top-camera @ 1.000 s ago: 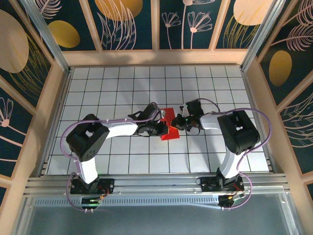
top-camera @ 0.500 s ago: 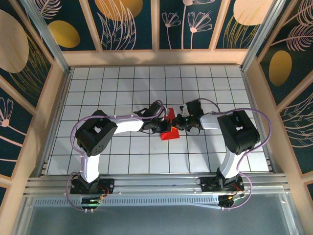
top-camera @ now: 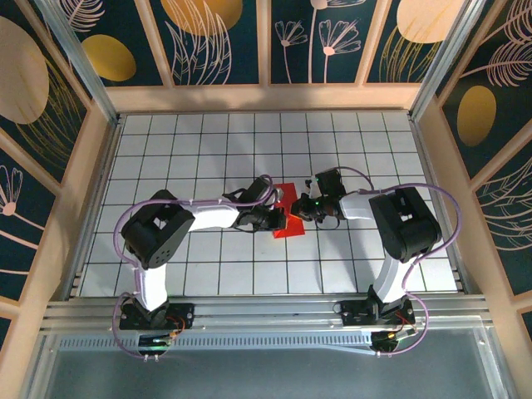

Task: Fold a paper plane with a square sheet of paper (fold left side to right side)
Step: Fold the triangle a second time at the center of the table.

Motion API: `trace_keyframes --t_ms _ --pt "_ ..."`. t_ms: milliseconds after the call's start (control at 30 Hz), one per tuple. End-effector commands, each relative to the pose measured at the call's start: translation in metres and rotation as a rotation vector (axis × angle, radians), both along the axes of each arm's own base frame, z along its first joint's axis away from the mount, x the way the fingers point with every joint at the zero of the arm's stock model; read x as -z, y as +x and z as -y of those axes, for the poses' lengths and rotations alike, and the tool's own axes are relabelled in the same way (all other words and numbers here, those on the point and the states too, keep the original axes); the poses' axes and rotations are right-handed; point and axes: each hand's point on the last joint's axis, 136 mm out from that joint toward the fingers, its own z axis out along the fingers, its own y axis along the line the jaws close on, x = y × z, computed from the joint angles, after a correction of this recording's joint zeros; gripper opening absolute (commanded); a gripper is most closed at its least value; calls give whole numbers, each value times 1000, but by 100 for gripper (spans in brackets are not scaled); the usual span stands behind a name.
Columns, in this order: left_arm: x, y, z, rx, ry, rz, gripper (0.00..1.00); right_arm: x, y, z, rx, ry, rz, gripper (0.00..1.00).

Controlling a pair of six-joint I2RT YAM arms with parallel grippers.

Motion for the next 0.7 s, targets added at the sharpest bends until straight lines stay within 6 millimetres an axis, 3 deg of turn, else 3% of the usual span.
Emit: trace_keyframes --t_ms 0,300,667 --pt "0 -6 -11 8 33 5 0 49 -32 23 10 -167 -145 0" --pt "-27 -8 4 50 -69 28 0 50 -32 23 9 -169 -152 0" --pt "9 -9 -14 9 48 4 0 52 -33 24 6 -176 -158 0"
